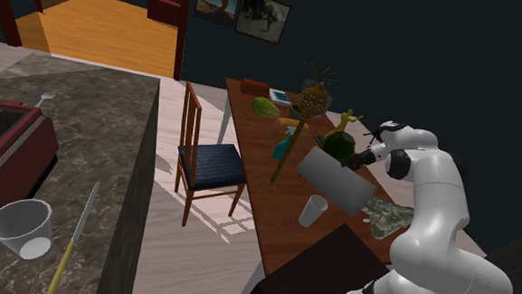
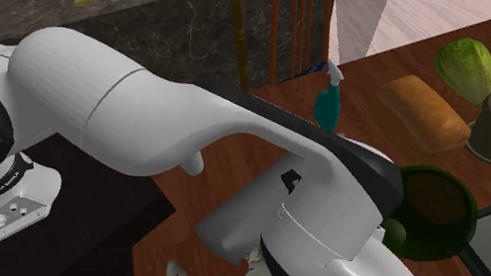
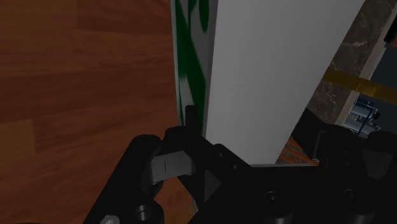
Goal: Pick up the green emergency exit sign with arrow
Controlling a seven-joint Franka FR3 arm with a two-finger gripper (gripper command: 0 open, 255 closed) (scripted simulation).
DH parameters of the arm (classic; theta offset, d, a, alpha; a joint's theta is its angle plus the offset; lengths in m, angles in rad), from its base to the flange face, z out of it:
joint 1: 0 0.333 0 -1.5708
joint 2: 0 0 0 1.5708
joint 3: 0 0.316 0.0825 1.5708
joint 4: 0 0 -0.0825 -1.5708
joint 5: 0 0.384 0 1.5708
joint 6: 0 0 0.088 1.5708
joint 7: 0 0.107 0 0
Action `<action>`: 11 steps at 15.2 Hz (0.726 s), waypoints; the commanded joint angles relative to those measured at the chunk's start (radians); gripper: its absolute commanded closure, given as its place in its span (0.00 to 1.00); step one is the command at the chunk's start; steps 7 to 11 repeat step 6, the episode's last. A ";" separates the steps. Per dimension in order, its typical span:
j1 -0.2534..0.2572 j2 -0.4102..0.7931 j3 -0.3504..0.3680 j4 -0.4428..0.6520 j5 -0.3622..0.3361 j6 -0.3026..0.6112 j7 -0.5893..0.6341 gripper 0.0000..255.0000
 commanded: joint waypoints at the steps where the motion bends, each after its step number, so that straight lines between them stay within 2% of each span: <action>1: 0.002 -0.020 -0.003 -0.006 -0.002 -0.011 0.006 1.00; 11: 0.005 -0.048 -0.007 -0.014 -0.007 -0.027 0.016 1.00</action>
